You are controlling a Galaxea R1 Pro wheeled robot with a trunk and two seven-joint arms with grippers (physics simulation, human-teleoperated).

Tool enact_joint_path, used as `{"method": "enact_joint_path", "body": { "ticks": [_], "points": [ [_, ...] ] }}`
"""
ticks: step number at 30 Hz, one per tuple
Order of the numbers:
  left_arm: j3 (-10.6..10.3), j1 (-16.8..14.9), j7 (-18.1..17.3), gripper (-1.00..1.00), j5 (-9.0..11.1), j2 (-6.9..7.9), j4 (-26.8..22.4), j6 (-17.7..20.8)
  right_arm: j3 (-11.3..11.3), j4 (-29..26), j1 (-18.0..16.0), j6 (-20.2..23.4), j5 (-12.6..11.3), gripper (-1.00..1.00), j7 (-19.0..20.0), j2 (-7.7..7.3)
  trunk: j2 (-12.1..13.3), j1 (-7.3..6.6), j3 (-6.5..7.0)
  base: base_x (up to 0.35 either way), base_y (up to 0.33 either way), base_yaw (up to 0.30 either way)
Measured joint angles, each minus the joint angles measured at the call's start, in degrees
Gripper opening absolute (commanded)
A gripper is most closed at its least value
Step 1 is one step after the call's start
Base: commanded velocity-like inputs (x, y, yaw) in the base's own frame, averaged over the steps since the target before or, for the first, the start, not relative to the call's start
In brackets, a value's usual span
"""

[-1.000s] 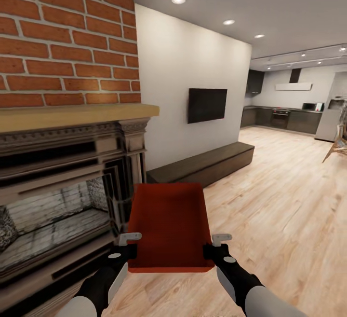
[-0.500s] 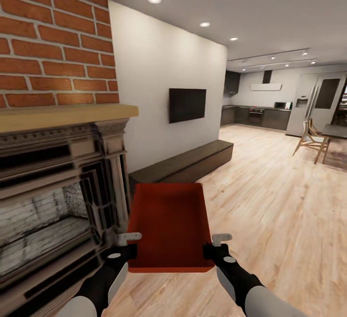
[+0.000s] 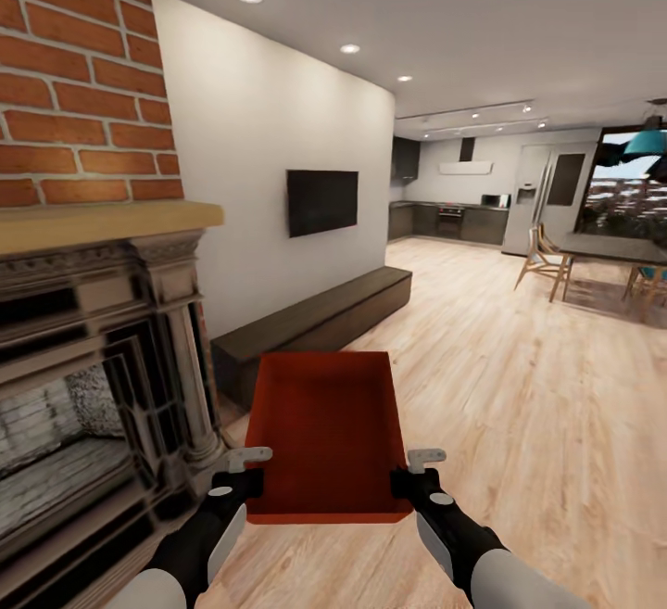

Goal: Move the two storage containers from the living room to the garage. In the garage, place one container on the floor and stack the other container on top of it (either order is fine).

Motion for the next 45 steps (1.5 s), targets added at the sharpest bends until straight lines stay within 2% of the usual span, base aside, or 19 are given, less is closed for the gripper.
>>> {"method": "enact_joint_path", "body": {
  "ticks": [45],
  "points": [
    [0.2,0.0,0.0,-1.0,-0.1,-0.12,0.3,-0.3,0.1,0.0,0.0,0.0,0.0,-1.0,0.0,-0.07,0.0,0.0,0.0,0.0,0.0,-0.261]
  ]
}}
